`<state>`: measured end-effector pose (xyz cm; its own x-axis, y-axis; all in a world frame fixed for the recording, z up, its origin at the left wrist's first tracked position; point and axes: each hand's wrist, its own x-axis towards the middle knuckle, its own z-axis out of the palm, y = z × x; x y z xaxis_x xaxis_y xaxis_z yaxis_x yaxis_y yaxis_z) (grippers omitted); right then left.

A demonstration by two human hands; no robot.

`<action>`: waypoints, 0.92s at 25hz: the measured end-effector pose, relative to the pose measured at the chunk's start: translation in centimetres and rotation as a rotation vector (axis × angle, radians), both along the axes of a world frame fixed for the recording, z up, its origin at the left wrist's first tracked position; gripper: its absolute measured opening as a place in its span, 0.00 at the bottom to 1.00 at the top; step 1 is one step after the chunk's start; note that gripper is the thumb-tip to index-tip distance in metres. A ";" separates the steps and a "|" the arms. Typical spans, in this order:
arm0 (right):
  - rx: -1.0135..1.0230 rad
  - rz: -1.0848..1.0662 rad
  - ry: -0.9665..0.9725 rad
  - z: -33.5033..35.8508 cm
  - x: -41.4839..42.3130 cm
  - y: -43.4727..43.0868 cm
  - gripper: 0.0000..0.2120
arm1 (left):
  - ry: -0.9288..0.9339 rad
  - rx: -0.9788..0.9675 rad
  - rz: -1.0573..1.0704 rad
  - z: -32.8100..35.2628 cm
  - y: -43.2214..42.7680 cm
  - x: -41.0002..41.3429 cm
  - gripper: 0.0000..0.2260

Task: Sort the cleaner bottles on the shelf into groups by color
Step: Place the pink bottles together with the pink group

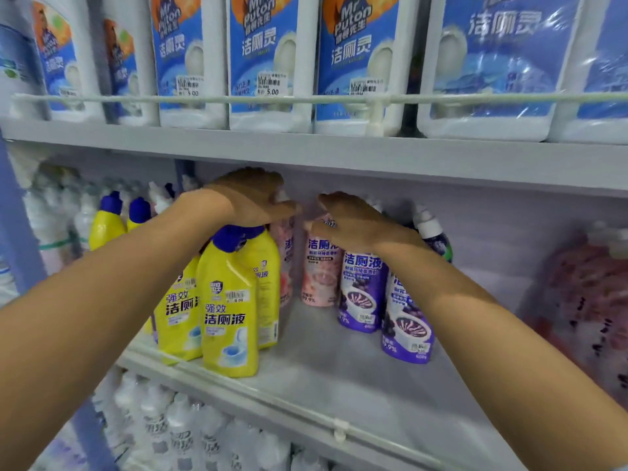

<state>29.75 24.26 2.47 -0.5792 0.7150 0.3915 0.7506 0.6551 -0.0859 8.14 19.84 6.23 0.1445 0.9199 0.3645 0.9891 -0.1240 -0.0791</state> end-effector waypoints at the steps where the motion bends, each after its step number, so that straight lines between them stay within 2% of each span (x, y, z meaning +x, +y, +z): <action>1: -0.005 -0.003 -0.005 0.1 -0.2 1.1 0.26 | -0.032 -0.024 -0.006 0.2 0.6 -0.1 0.27; 3: 0.006 -0.026 -0.037 0.5 -0.5 2.7 0.21 | -0.076 -0.067 -0.026 0.5 1.8 -0.2 0.27; 7: 0.051 -0.107 -0.060 1.1 -1.1 5.4 0.24 | -0.073 -0.109 -0.102 0.7 3.6 0.1 0.23; 10: 0.011 -0.133 -0.027 1.1 -2.2 6.9 0.27 | -0.071 -0.125 -0.126 0.6 4.7 0.0 0.20; 13: -0.002 -0.159 0.019 1.5 -2.8 7.5 0.24 | -0.110 -0.144 -0.174 0.9 5.3 -0.2 0.20; 16: 0.005 -0.184 0.030 1.8 -2.9 7.5 0.26 | -0.154 -0.159 -0.187 0.8 6.3 -0.5 0.09; 19: 0.012 -0.201 0.053 1.7 -2.9 7.8 0.25 | -0.188 -0.163 -0.198 0.6 7.2 -1.0 0.12; 23: 0.011 -0.183 0.140 1.5 -2.8 7.4 0.18 | -0.202 -0.130 -0.249 0.4 7.6 -1.1 0.13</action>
